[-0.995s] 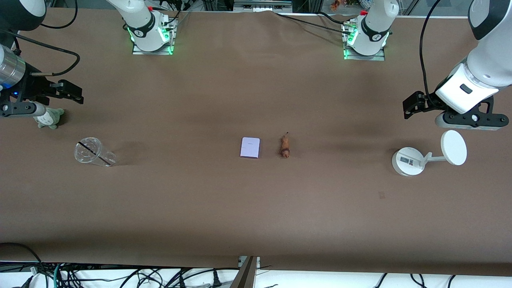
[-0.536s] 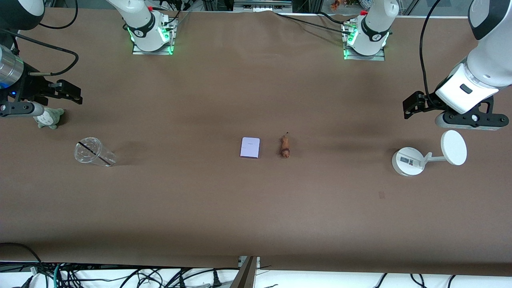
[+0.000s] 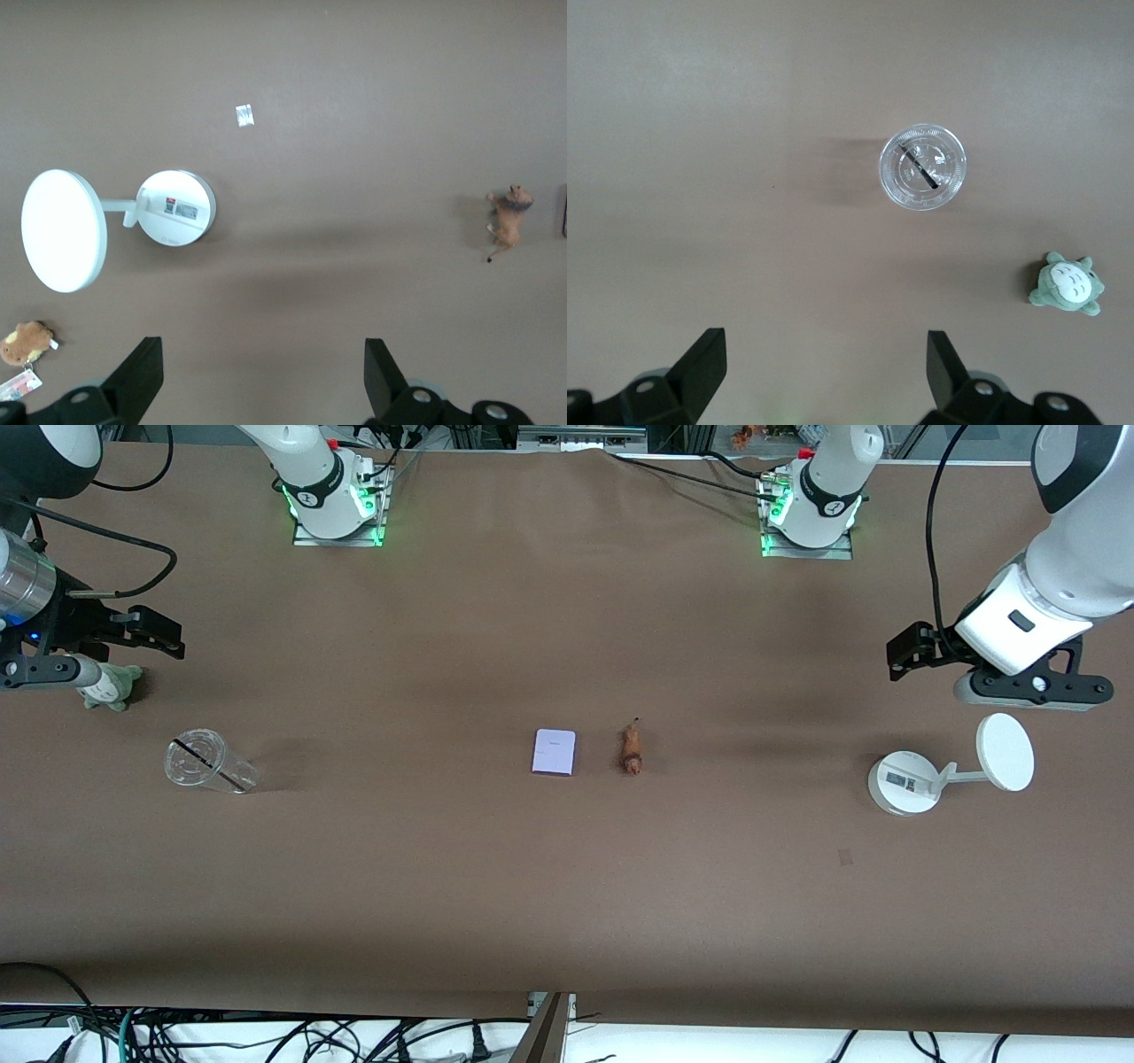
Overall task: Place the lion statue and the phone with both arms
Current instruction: 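Move the left gripper over the brown lion statue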
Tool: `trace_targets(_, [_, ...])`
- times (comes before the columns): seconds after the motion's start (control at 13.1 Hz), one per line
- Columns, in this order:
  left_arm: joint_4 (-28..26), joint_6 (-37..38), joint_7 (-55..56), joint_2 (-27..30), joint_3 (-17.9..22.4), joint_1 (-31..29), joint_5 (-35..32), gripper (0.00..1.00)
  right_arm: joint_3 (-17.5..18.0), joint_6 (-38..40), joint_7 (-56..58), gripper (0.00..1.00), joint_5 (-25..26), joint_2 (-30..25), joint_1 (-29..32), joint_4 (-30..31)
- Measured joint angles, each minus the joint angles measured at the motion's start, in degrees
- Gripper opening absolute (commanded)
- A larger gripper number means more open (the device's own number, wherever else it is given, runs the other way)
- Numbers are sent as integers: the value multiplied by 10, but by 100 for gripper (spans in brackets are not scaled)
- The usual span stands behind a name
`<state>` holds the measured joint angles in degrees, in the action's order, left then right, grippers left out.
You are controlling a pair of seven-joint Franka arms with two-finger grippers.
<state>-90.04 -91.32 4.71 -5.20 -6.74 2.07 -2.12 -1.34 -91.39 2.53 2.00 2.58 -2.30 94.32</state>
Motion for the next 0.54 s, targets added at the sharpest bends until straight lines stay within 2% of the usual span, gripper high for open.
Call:
trace_targets(0.31, [-4,17,0,-32,-19,9,18,100,0,0,0,100,0,2,0,0])
trace_targets(0.54, [-5,14,1,-70,-58,16,29,100,2,0,0,100,0,5,-1,0])
